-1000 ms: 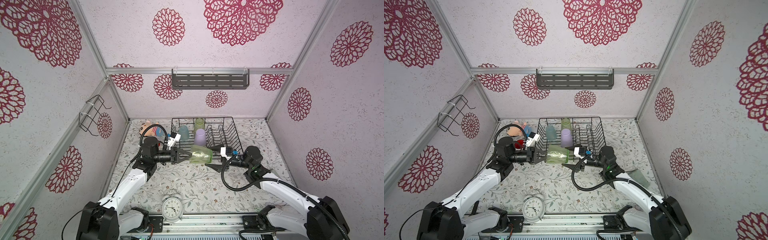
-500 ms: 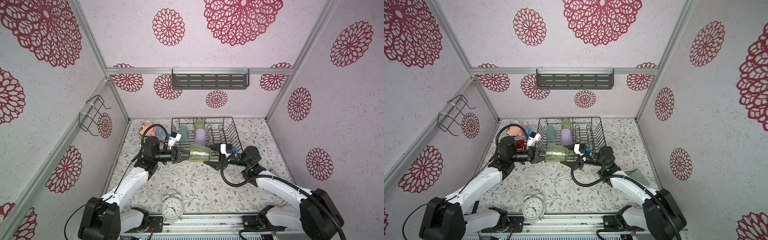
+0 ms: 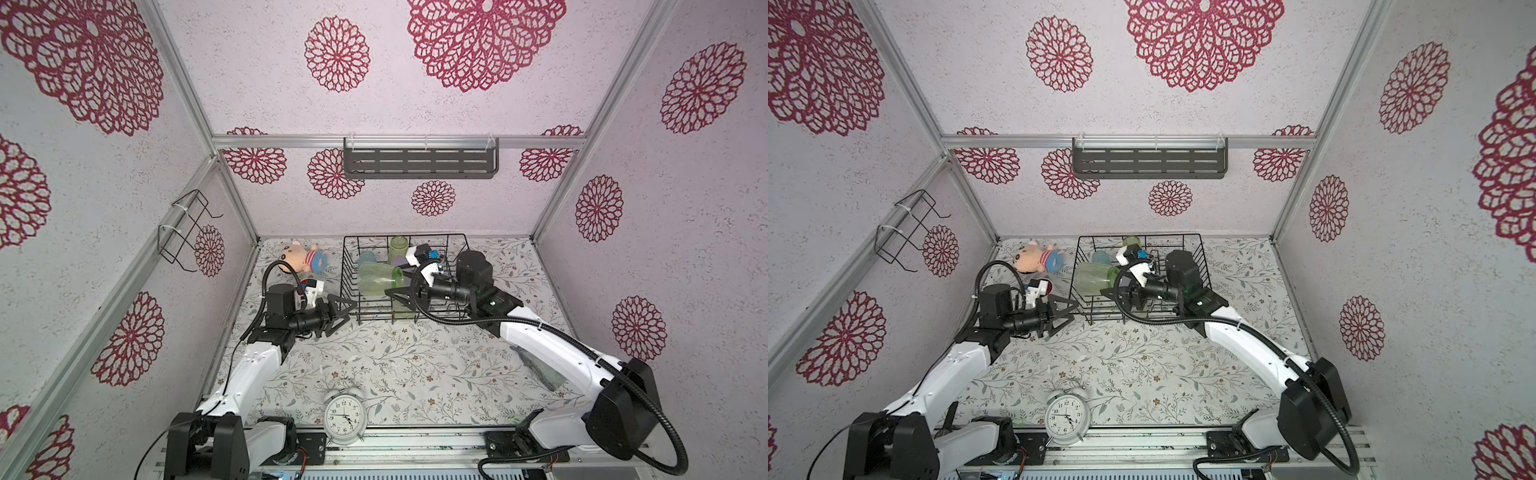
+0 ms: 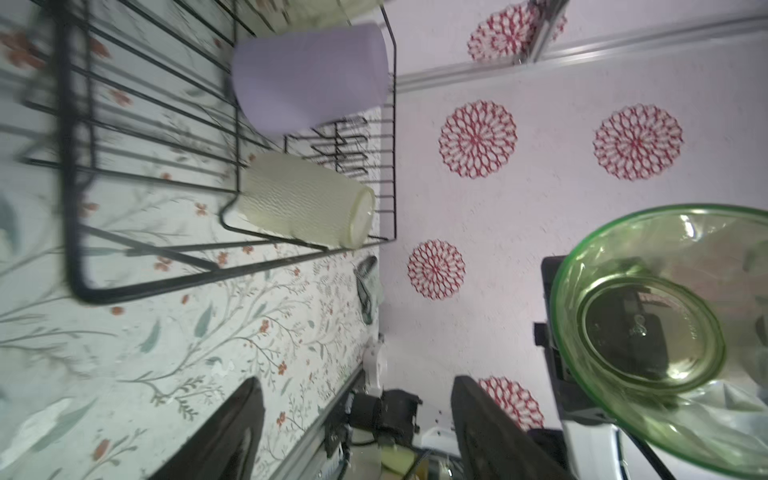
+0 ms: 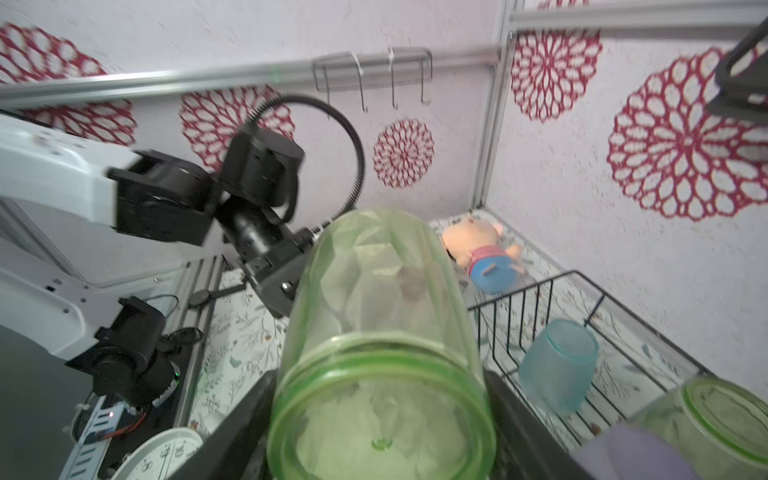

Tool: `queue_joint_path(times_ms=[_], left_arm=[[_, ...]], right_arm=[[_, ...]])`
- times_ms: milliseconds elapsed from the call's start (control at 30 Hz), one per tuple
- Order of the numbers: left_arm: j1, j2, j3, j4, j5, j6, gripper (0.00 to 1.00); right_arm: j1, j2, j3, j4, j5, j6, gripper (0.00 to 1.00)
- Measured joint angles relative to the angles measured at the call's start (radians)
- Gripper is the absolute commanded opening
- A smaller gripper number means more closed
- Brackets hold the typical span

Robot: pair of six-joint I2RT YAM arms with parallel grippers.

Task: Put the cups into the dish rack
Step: 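Open the left gripper and draw it back while the right carries the green cup, then lower the green glass cup into the rack beside the frosted cup with the right gripper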

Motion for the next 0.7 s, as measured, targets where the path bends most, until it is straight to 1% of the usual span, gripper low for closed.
queue_joint_path(times_ms=[100,133,200,367,567,700], left_arm=[[0.063,-0.084,0.032,-0.161,-0.104,0.055,0.93],[0.088,-0.106,0.045,-0.207,-0.138,0.070,0.94],[0.143,-0.147,0.068,-0.297,-0.212,0.098,0.99],[0.245,-0.193,0.078,-0.468,-0.356,0.141,0.99],[0.274,-0.179,0.073,-0.557,-0.413,0.182,0.99],[0.278,-0.172,0.070,-0.583,-0.427,0.196,0.99]], right_arm=[[0.020,0.099,0.169,-0.200,0.091,0.001,0.50],[0.026,0.131,0.220,-0.261,0.122,0.001,0.50],[0.041,0.210,0.341,-0.395,0.195,-0.003,0.51],[0.093,0.407,0.626,-0.681,0.377,-0.020,0.53],[0.142,0.630,0.923,-0.912,0.595,-0.005,0.53],[0.171,0.742,1.044,-0.988,0.699,0.010,0.54]])
